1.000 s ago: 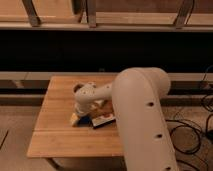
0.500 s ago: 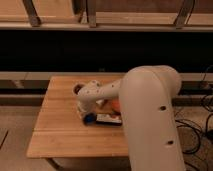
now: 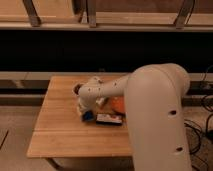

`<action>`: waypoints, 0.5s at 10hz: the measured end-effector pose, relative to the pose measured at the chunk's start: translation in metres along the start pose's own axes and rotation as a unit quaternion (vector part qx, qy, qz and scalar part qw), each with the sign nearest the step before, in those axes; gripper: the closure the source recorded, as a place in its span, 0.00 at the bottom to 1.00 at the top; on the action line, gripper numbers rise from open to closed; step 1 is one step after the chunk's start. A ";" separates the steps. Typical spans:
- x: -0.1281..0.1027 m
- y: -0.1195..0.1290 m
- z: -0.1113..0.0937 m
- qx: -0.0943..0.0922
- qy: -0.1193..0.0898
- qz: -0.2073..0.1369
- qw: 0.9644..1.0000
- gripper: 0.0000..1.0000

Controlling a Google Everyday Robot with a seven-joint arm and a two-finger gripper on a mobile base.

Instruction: Place the white sponge in the ceramic bowl

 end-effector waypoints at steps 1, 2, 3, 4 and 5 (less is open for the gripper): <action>-0.008 -0.003 -0.016 0.017 -0.011 -0.008 1.000 1.00; -0.013 -0.015 -0.038 0.042 -0.025 -0.012 0.999 1.00; -0.016 -0.026 -0.063 0.065 -0.038 -0.010 0.997 1.00; -0.014 -0.041 -0.091 0.092 -0.051 -0.001 0.994 1.00; -0.007 -0.058 -0.117 0.118 -0.060 0.012 0.991 1.00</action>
